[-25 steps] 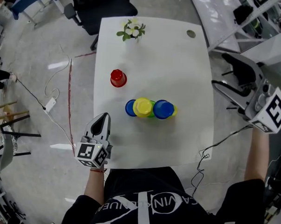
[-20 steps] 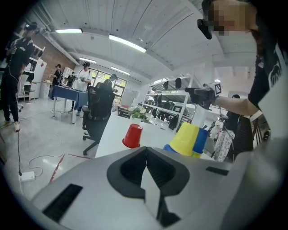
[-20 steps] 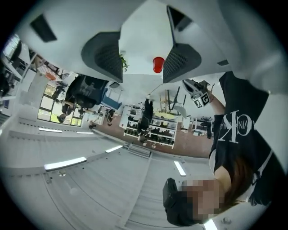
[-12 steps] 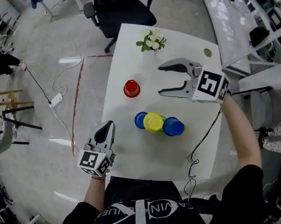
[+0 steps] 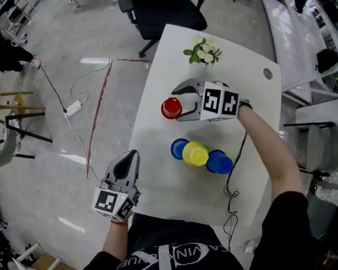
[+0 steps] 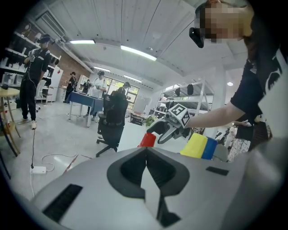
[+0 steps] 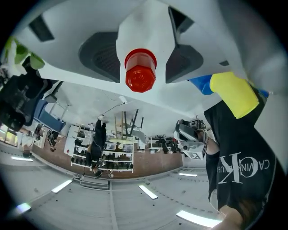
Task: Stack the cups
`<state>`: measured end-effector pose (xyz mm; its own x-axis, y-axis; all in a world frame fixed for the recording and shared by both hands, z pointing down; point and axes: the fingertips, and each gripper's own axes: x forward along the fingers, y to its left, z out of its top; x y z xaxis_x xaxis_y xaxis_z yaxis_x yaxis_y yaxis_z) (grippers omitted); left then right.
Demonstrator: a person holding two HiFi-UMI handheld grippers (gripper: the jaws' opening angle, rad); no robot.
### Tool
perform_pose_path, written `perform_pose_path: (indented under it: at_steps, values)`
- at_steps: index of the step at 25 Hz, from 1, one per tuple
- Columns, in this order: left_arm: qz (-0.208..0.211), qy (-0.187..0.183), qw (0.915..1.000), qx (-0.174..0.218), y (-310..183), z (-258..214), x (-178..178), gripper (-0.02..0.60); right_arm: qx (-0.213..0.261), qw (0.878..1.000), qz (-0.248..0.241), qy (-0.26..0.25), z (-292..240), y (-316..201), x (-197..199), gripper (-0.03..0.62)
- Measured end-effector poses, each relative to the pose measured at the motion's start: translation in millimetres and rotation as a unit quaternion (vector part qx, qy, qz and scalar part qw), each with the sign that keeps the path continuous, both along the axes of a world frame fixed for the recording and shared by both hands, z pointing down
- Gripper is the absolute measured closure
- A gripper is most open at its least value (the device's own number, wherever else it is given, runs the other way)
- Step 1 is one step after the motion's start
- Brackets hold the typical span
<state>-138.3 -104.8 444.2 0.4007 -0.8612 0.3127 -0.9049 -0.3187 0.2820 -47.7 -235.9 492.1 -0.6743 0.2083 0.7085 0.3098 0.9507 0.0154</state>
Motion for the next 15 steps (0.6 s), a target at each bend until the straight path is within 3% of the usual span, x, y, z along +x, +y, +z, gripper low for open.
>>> perform_pose_path:
  at_steps: [2,4,9,15]
  values:
    - [-0.003,0.0,1.0,-0.003,3,2,0,0.577,0.004,1.0,0.002,0.0,7,1,-6,0.285]
    - [-0.005,0.001,1.0,-0.003,5,2,1,0.577,0.019,1.0,0.014,-0.003,9,-1,-7,0.359]
    - [0.008,0.001,1.0,0.0,5,1,9,0.577,0.02,0.995,0.095,-0.033,-18,-17,23,0.362]
    - [0.037,0.006,0.9992,0.011,-1,-8,26,0.577,0.034,0.975,0.213,-0.053,-69,-24,95,0.362]
